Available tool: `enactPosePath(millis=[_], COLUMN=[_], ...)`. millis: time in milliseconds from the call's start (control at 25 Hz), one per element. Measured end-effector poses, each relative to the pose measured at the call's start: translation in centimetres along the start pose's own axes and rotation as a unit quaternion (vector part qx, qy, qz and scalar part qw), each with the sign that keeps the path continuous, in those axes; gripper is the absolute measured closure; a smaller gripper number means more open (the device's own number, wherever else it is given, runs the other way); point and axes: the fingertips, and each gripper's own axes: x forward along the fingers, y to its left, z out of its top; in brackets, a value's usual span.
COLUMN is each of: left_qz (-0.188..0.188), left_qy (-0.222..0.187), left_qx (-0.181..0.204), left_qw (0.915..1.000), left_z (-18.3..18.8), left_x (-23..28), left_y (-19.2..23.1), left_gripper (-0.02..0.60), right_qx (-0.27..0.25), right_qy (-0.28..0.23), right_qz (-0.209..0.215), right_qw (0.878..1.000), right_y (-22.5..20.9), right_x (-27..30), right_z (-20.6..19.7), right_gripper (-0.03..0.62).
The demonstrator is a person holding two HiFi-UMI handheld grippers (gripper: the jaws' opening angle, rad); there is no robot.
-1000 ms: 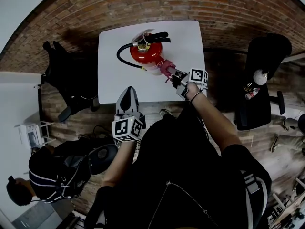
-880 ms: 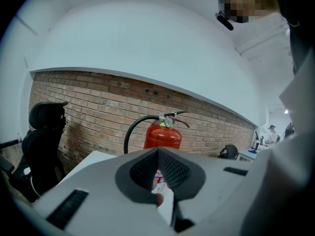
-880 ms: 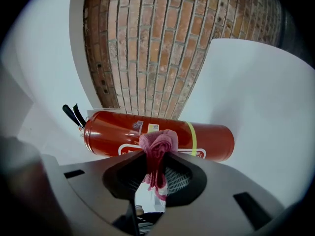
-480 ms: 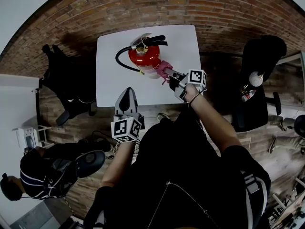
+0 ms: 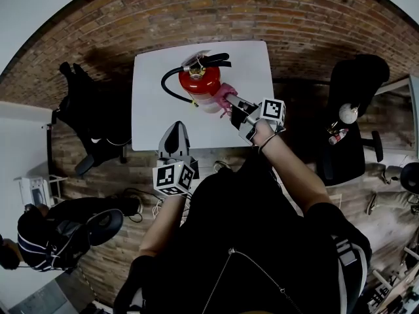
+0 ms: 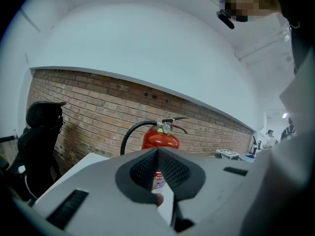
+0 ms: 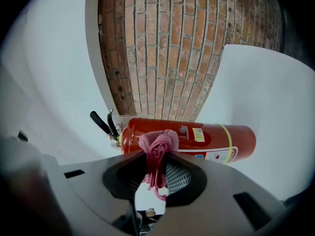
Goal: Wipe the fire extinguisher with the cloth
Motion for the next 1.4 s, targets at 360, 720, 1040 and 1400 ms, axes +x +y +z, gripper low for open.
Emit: enactPosePath(millis=[360, 720, 1040, 1400], left_qz=[-0.012, -0.036, -0.033, 0.029], left_qy=[-0.011, -0.022, -0.024, -0.024], left_qx=[0.003, 0.001, -0.006, -0.018], left_qw=[0.9999, 0.9991, 0.9991, 0.9991], left_z=[1.0, 1.2, 0.4, -0.2], left_x=[-0.4, -1.2, -1.8, -2.1], left_y=[-0.1, -1.7, -2.3, -3.0], left_gripper=[0.571, 0.571, 0.572, 0.572], right_qx=[-0.005, -0.026, -0.112, -0.534], right_qy=[-0.028, -0.036, -0.023, 0.191], right_qz=[0.029, 0.055, 0.051, -0.101], right_qw=[0.999, 0.998, 0.992, 0.817], right_y=[5.1, 8.2, 9.7, 4.7], right_x=[0.0, -0.5, -1.4, -2.3], right_z=[0.2, 0.0, -0.2, -3.8], right_gripper=[0.491, 0.491, 0.491, 0.493])
